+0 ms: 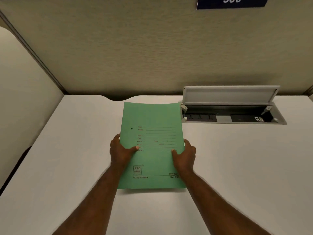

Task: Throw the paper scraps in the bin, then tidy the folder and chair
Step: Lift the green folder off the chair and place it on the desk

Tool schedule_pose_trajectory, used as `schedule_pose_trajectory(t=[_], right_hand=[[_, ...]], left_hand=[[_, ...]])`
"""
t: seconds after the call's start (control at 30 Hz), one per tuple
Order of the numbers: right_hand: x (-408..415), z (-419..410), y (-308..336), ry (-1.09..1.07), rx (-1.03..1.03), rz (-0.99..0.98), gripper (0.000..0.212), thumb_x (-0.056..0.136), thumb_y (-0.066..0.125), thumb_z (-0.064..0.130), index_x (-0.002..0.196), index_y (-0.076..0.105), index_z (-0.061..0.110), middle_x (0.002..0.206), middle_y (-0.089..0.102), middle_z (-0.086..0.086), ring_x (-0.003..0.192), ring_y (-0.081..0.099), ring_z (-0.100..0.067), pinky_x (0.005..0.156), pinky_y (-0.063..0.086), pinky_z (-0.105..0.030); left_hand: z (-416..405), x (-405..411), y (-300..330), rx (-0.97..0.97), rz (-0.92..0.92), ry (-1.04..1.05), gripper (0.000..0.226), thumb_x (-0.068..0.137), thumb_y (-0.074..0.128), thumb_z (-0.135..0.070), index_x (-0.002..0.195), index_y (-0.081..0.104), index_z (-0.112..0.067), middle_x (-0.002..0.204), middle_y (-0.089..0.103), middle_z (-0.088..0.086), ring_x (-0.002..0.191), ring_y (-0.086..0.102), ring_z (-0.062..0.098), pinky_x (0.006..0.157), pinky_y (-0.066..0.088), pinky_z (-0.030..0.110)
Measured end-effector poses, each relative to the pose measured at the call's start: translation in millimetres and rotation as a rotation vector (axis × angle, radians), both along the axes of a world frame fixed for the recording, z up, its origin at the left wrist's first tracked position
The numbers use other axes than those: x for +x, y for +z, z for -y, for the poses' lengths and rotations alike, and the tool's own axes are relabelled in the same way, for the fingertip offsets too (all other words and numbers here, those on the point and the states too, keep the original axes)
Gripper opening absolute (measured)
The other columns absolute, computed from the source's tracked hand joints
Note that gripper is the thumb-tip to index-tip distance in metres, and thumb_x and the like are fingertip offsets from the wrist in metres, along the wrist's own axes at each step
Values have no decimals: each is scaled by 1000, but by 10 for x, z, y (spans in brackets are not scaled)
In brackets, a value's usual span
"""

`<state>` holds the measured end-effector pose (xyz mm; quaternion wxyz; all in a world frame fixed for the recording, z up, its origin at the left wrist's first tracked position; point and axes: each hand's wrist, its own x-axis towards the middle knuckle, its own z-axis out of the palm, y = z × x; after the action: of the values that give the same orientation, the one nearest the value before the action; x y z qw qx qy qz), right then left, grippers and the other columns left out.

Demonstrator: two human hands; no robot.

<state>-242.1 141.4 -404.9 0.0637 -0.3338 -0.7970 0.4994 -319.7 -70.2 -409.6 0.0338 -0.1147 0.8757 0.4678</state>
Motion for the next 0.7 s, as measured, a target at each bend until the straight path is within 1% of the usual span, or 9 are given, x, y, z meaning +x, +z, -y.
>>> schedule_pose_trajectory(t=[0.1, 0.17, 0.23, 0.27, 0.4, 0.47, 0.53, 0.6, 0.7], right_hand=[[-135, -2, -126, 32, 10, 22, 58, 80, 69, 8, 133, 46, 12, 111, 47, -13, 107, 50, -28, 90, 42, -30], [-230, -7, -183, 67, 21, 46, 56, 79, 69, 8, 131, 47, 11, 110, 47, -12, 107, 50, -30, 93, 44, -33], [-296, -24, -221, 111, 47, 70, 55, 79, 70, 10, 129, 47, 9, 113, 49, -15, 108, 49, -31, 96, 44, -38], [-336, -33, -253, 125, 61, 62, 54, 79, 70, 10, 128, 48, 8, 113, 50, -16, 109, 48, -31, 96, 43, -38], [-484, -32, -333, 130, 69, -43, 56, 77, 71, 6, 128, 49, 3, 118, 56, -17, 113, 49, -32, 95, 37, -31], [-557, 17, -327, 128, 43, -65, 60, 76, 73, 5, 130, 47, 0, 124, 56, -18, 116, 49, -33, 95, 32, -25], [-596, 56, -322, 135, 15, -70, 66, 77, 75, 6, 134, 44, -1, 131, 53, -17, 121, 48, -31, 97, 29, -22], [-623, 69, -323, 158, -8, -63, 70, 79, 74, 9, 138, 38, -1, 139, 48, -16, 127, 44, -29, 104, 28, -24], [-667, 78, -329, 191, -13, -33, 72, 81, 73, 12, 140, 35, -2, 147, 39, -18, 136, 35, -30, 115, 25, -35]], left_hand=[[-34, -140, -145, -48, 22, 1, 76, 52, 90, -27, 116, 49, -17, 110, 58, 3, 98, 61, 29, 84, 55, 49], [-59, -219, -211, -89, 13, 5, 71, 53, 90, -28, 112, 50, -20, 104, 57, -1, 95, 61, 29, 83, 55, 47], [-61, -282, -254, -124, 17, 4, 70, 55, 89, -29, 113, 51, -19, 107, 61, 3, 95, 61, 30, 86, 53, 48], [-56, -334, -285, -136, 27, 4, 70, 56, 89, -30, 113, 52, -18, 109, 63, 5, 96, 61, 31, 87, 51, 49], [-67, -517, -303, -150, 43, -46, 64, 62, 81, -37, 117, 51, -22, 115, 63, 5, 104, 59, 33, 92, 47, 50], [-65, -631, -292, -157, 60, -58, 73, 68, 79, -38, 131, 46, -20, 128, 57, 6, 117, 52, 34, 101, 41, 51], [-83, -714, -288, -169, 86, -61, 85, 73, 77, -38, 143, 34, -15, 143, 45, 7, 131, 40, 32, 110, 31, 48], [-110, -779, -281, -172, 85, -64, 85, 76, 75, -39, 145, 32, -14, 145, 43, 7, 132, 37, 31, 110, 28, 48], [-119, -826, -273, -174, 95, -59, 79, 78, 73, -40, 143, 36, -17, 142, 45, 6, 130, 40, 30, 108, 31, 49]])
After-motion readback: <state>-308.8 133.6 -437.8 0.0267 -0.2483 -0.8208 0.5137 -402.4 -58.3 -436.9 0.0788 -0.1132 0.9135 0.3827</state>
